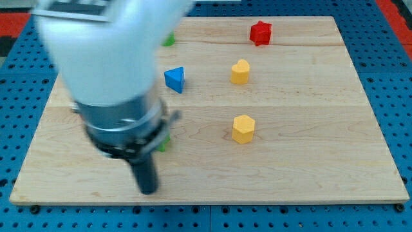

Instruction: Move green star to the right of blue triangle

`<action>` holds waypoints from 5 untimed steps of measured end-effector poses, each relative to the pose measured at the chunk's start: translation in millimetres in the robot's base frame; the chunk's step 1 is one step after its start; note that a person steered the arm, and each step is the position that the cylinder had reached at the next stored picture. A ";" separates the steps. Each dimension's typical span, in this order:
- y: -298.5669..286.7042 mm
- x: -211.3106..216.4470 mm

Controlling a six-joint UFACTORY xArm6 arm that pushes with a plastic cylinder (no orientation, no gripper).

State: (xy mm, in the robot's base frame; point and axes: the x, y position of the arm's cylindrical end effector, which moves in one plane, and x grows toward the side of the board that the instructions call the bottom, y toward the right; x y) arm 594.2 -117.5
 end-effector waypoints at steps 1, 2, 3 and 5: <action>-11.0 -25.5; 6.2 -65.3; 13.6 -88.1; 74.4 -104.3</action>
State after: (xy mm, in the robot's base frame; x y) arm 489.8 -43.1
